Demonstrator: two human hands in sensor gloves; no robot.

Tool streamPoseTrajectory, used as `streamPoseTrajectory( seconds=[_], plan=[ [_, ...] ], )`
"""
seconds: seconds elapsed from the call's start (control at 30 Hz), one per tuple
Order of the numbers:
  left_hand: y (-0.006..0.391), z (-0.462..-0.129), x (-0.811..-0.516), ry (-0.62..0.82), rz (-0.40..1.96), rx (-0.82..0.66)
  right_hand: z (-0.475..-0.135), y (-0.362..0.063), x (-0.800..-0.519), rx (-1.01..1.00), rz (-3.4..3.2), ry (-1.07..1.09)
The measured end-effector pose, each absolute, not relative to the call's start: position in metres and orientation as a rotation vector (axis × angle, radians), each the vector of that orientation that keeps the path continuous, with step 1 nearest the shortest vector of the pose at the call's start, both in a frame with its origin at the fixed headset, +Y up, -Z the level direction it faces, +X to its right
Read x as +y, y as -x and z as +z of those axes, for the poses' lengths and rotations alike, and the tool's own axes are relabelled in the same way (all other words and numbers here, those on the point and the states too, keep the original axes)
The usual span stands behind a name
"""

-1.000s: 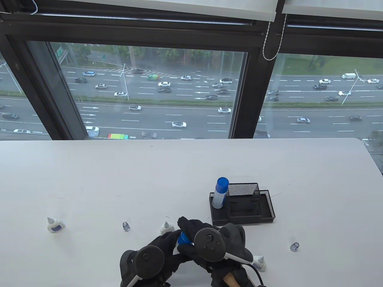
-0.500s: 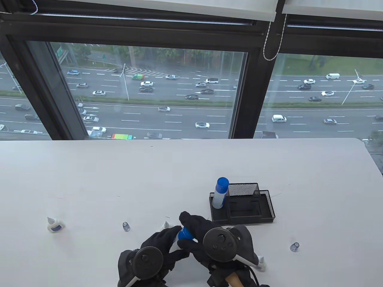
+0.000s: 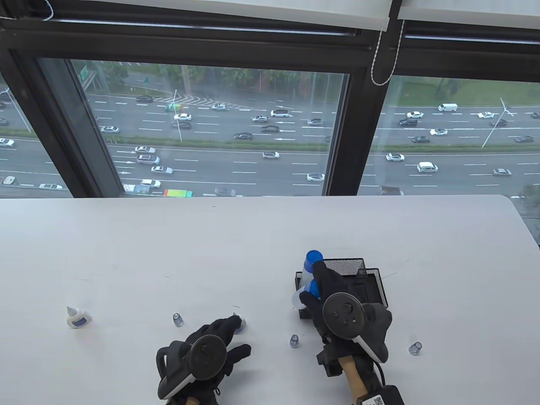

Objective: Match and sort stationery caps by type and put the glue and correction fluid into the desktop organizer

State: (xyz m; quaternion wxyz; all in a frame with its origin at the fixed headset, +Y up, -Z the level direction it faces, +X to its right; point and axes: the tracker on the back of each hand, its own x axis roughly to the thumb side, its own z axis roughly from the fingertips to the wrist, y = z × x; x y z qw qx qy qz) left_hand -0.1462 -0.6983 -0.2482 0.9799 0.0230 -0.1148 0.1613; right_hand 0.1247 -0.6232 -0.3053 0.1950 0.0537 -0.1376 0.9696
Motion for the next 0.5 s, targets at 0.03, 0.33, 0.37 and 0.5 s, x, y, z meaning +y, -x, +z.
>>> streamPoseTrajectory(
  seconds=[0.03, 0.33, 0.37, 0.5],
  plan=[
    [0.144, -0.248, -0.699, -0.044, 0.297, -0.233, -0.312, -0.127, -0.627, -0.366, 2.721, -0.125],
    [0.145, -0.248, -0.699, -0.035, 0.287, -0.229, -0.340, -0.123, -0.652, -0.236, 2.838, -0.042],
    [0.146, -0.249, -0.699, -0.034, 0.287, -0.224, -0.341, -0.122, -0.654, -0.210, 2.850, -0.054],
    [0.146, -0.250, -0.700, -0.018, 0.290, -0.220, -0.344, -0.117, -0.667, -0.181, 2.883, -0.070]
  ],
)
